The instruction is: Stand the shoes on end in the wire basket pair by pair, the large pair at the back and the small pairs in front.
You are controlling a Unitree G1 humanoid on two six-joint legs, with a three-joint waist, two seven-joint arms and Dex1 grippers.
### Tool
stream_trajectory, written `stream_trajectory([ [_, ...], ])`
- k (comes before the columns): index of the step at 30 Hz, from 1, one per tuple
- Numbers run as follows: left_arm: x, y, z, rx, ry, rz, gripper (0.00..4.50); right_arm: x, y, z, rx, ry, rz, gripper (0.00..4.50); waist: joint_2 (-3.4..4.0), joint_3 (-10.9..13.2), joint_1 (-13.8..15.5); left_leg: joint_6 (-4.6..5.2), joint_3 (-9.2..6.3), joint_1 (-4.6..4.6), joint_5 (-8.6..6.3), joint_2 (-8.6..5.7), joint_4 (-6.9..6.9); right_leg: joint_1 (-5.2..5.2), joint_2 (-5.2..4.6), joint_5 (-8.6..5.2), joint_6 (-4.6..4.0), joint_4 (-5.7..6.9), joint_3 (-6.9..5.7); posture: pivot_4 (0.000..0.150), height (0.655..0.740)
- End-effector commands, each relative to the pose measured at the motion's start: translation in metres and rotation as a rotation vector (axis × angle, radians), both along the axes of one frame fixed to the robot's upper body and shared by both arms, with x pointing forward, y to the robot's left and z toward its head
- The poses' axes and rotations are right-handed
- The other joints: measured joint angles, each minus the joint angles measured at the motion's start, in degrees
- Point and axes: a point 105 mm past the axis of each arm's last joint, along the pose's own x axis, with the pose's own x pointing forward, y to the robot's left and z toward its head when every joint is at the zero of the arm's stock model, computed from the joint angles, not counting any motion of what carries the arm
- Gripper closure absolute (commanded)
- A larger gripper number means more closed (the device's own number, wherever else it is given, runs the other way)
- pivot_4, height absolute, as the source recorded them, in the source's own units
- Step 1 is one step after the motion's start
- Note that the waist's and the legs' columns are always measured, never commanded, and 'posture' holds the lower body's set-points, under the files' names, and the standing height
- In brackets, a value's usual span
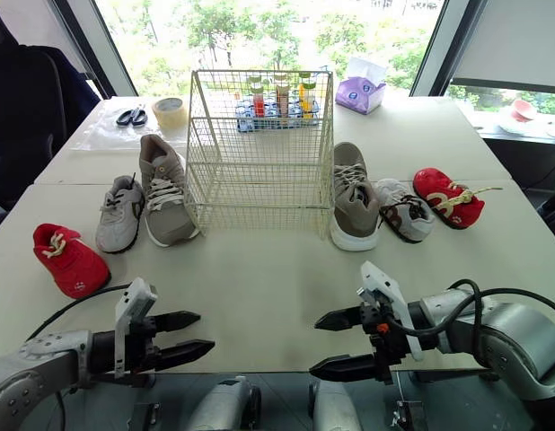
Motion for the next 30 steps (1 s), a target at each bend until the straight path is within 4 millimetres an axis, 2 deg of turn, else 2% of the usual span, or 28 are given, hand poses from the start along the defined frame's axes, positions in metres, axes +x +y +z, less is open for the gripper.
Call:
stream_trajectory([
  [1, 0.001, -0.001, 0.005, -0.015, -0.010, -0.001, 0.02, -0.001, 0.005, 0.005, 0.008, -0.029, 0.024, 0.00, 0.00, 0.0, 0.0, 0.00, 0.00, 0.00, 0.00, 0.00, 0.00, 0.00, 0.00, 0.00, 0.00, 0.00, 0.00, 0.150, 0.7400],
  [14, 0.006, -0.004, 0.005, -0.003, 0.001, 0.013, 0.02, -0.001, 0.007, 0.004, 0.009, -0.032, 0.025, 0.00, 0.00, 0.0, 0.0, 0.00, 0.00, 0.00, 0.00, 0.00, 0.00, 0.00, 0.00, 0.01, 0.01, 0.01, -0.01, 0.150, 0.7400],
  [19, -0.001, -0.011, 0.005, -0.017, 0.014, -0.017, 0.02, 0.002, 0.006, 0.005, 0.013, -0.040, 0.005, 0.00, 0.00, 0.0, 0.0, 0.00, 0.00, 0.00, 0.00, 0.00, 0.00, 0.00, 0.00, 0.01, 0.02, 0.01, -0.01, 0.150, 0.7400],
  [24, 0.007, -0.011, 0.007, -0.018, 0.001, 0.019, 0.02, 0.013, 0.005, 0.003, -0.009, -0.026, -0.093, 0.00, -0.01, 0.0, 0.0, 0.00, 0.00, 0.00, 0.00, 0.00, 0.01, 0.00, 0.00, 0.01, 0.01, 0.02, 0.00, 0.150, 0.7400],
  [30, 0.002, -0.013, 0.009, -0.035, -0.027, 0.012, 0.02, 0.014, -0.002, 0.003, -0.128, -0.100, -0.040, 0.00, 0.00, 0.0, 0.0, 0.00, 0.01, -0.01, 0.00, -0.01, -0.01, -0.03, 0.00, 0.01, 0.01, 0.01, -0.01, 0.150, 0.7400],
])
